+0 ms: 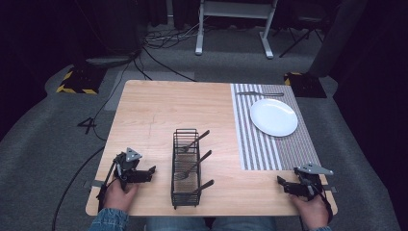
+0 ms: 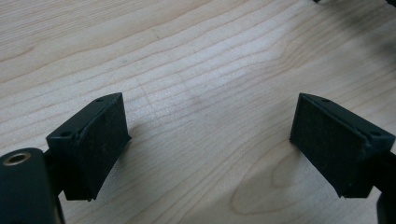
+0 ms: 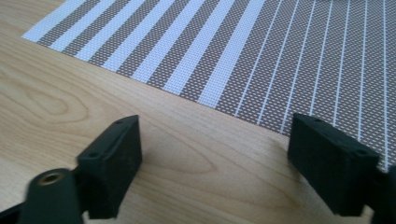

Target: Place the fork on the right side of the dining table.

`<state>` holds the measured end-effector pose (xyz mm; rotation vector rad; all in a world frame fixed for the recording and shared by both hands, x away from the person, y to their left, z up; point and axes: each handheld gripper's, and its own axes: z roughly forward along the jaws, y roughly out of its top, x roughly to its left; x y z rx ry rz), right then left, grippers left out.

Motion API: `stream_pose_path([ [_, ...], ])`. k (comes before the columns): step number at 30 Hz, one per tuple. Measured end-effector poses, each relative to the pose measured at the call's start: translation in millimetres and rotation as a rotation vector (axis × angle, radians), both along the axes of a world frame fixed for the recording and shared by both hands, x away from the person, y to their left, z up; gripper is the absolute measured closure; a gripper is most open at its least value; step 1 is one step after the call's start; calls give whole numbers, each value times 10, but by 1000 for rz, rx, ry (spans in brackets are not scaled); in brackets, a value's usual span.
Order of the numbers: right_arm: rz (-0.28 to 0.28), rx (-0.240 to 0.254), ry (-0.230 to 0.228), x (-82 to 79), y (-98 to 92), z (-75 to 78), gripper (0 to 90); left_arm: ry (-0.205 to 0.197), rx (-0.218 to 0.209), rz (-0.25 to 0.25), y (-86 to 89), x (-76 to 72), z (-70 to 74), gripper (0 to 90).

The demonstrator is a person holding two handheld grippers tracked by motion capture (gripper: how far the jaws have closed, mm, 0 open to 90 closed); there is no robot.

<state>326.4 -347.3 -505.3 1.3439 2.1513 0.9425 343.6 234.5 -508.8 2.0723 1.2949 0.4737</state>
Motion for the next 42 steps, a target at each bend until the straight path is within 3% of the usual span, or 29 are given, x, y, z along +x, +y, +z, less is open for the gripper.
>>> stream_pose_path([
  [3,12,7,8,-43,12,35,358,2,-1,-16,11,-22,1,116],
  [6,23,30,38,-70,19,86,430,2,-2,-30,14,-34,0,116],
  [20,35,105,45,-171,101,338,435,1,3,-52,16,-2,3,113],
  [27,77,71,40,-278,246,628,459,1,3,-77,32,13,3,113],
  [34,130,83,56,-329,400,792,466,0,3,-78,32,13,2,112],
  [42,190,91,41,-364,565,948,465,0,5,-88,42,11,3,113],
])
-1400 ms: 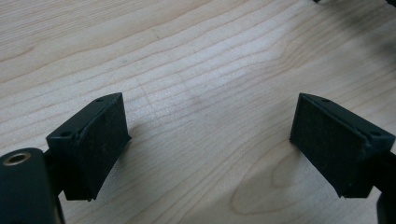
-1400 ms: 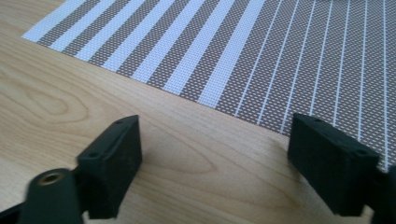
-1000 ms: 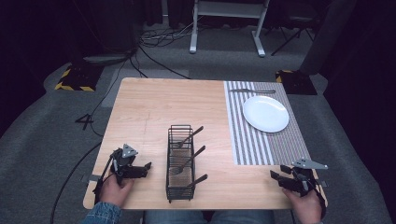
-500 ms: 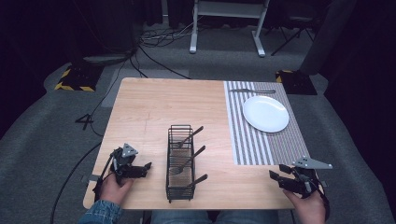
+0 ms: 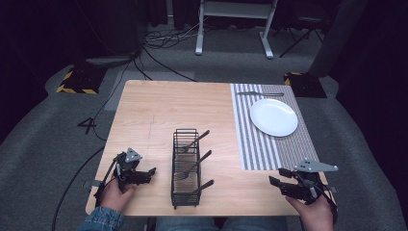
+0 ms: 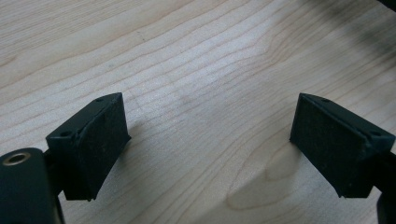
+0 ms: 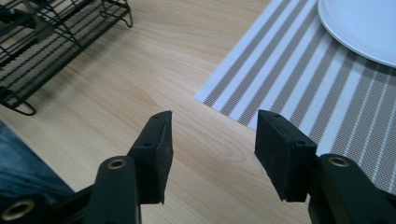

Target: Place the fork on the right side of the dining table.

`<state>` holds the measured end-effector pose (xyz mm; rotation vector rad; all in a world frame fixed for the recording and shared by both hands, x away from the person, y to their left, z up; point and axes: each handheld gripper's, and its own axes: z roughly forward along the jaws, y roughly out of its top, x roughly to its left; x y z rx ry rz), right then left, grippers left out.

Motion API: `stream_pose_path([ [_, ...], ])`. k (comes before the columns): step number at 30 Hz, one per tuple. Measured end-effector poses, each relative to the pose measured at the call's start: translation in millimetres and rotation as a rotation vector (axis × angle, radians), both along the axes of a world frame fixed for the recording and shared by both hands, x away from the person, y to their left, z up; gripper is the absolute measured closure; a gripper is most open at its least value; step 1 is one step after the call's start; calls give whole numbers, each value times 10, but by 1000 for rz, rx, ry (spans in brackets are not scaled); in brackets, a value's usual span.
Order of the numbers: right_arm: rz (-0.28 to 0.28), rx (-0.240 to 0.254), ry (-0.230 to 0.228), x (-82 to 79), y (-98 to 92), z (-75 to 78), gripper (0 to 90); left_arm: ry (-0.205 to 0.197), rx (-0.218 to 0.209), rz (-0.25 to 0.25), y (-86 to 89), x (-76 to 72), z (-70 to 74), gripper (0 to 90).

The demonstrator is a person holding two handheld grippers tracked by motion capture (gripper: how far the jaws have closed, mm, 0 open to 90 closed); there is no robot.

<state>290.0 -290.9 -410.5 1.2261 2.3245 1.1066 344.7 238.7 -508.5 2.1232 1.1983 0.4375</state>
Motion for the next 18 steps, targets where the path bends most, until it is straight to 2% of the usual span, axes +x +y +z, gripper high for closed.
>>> stream_pose_path([
  [1,18,5,3,-7,45,36,469,0,0,-1,0,0,0,113],
  [7,40,31,7,-17,130,119,478,0,-1,0,0,0,0,113],
  [18,109,46,-10,-30,331,270,485,1,2,7,-13,-3,1,113],
])
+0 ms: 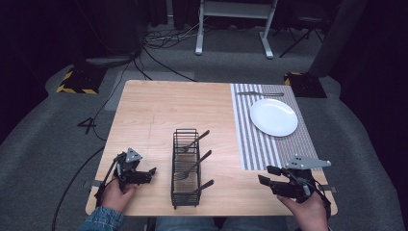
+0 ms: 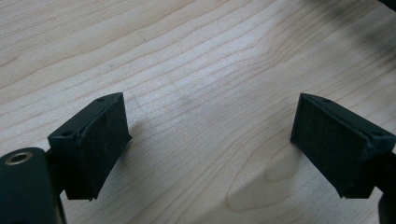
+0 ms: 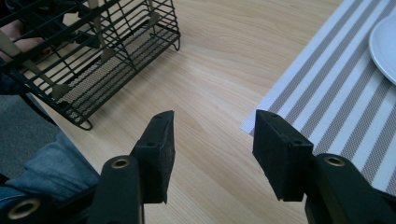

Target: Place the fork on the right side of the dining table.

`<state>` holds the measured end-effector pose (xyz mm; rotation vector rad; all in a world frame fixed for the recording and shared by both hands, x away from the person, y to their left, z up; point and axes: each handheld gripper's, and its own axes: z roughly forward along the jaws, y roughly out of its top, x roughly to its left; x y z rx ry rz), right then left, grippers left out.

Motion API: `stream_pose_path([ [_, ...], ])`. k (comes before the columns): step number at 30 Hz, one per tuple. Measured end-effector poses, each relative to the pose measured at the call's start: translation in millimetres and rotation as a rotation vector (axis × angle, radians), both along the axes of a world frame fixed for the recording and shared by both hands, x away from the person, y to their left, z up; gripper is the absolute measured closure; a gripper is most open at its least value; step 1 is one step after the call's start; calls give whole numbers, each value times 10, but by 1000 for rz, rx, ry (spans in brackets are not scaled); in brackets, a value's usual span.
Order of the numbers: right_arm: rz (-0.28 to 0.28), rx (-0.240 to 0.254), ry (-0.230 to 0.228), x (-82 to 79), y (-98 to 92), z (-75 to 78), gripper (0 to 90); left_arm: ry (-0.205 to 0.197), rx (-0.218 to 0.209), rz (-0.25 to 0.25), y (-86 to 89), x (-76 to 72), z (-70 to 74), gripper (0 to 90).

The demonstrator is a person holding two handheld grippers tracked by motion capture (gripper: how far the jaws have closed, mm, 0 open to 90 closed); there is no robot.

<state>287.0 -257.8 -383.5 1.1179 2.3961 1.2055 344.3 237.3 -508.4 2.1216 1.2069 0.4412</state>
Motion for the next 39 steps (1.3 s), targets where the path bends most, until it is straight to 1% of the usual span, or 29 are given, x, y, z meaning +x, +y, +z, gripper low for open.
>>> stream_pose_path([
  [8,65,7,-2,12,204,102,498,-1,-5,0,3,1,-1,116],
  [9,65,7,-2,12,204,102,498,-1,-5,0,3,1,-1,115],
  [10,75,8,0,13,232,115,499,-1,-5,0,3,1,-1,115],
  [11,99,12,-1,13,298,143,501,-1,-5,1,3,1,-1,116],
  [18,162,23,-4,1,486,205,503,-1,-5,0,2,0,-2,115],
  [19,162,23,-4,1,486,205,503,-1,-5,0,2,0,-2,116],
  [20,182,29,-2,-9,542,222,503,0,-6,0,1,0,-2,115],
  [22,187,31,-1,-12,560,229,504,0,-5,0,1,0,-2,115],
  [23,206,41,5,-21,614,249,509,0,-5,0,2,0,-2,115],
  [25,213,43,4,-23,632,255,509,0,-5,0,2,0,-2,115],
  [27,238,50,6,-38,708,277,513,-1,-5,0,2,0,-2,115],
  [28,238,50,6,-38,708,277,513,-1,-5,0,2,0,-2,115],
  [29,258,52,6,-55,768,292,519,0,-6,0,1,0,-2,115],
  [39,341,61,20,-116,1019,320,537,-1,-6,2,0,0,-2,115],
])
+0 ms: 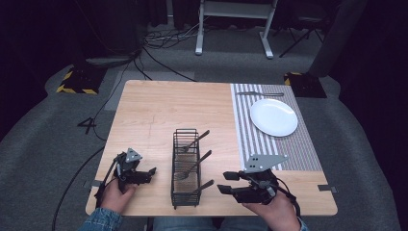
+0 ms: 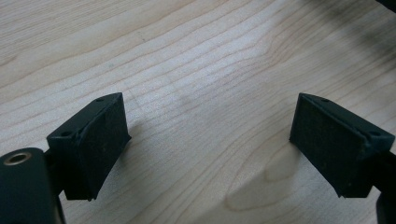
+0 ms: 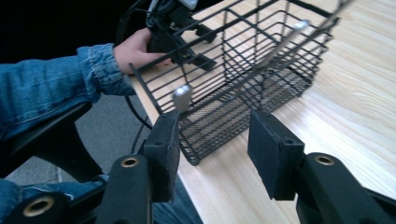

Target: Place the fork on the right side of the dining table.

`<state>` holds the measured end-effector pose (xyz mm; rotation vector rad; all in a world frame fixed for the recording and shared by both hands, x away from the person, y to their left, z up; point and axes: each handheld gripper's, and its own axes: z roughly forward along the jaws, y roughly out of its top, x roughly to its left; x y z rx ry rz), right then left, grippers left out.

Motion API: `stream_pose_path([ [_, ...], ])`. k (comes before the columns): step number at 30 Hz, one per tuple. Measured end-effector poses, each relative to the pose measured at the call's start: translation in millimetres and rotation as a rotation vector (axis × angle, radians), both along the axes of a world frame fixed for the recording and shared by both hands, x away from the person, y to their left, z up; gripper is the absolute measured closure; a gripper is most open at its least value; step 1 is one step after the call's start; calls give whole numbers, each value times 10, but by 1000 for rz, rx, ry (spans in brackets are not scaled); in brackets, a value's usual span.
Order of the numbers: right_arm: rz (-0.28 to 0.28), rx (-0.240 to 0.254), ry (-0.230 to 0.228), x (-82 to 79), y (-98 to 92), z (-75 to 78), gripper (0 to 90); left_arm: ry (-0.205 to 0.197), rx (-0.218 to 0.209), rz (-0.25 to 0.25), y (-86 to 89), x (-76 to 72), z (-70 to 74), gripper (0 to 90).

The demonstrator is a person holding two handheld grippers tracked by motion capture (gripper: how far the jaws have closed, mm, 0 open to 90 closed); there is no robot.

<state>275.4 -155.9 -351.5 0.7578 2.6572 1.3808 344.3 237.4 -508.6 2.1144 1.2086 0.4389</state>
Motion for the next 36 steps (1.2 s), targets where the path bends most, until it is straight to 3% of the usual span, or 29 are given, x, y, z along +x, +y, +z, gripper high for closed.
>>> stream_pose_path([
  [11,43,-17,69,30,246,18,604,0,-1,0,0,0,0,115],
  [19,49,-38,77,54,326,9,658,1,-2,-1,-1,0,-1,115],
  [27,50,-63,59,55,379,-15,772,0,-1,-1,0,0,-1,115],
  [33,55,-79,39,29,405,11,790,0,-1,0,0,0,0,115],
  [36,66,-96,4,-13,446,48,798,1,-1,0,0,0,0,116],
])
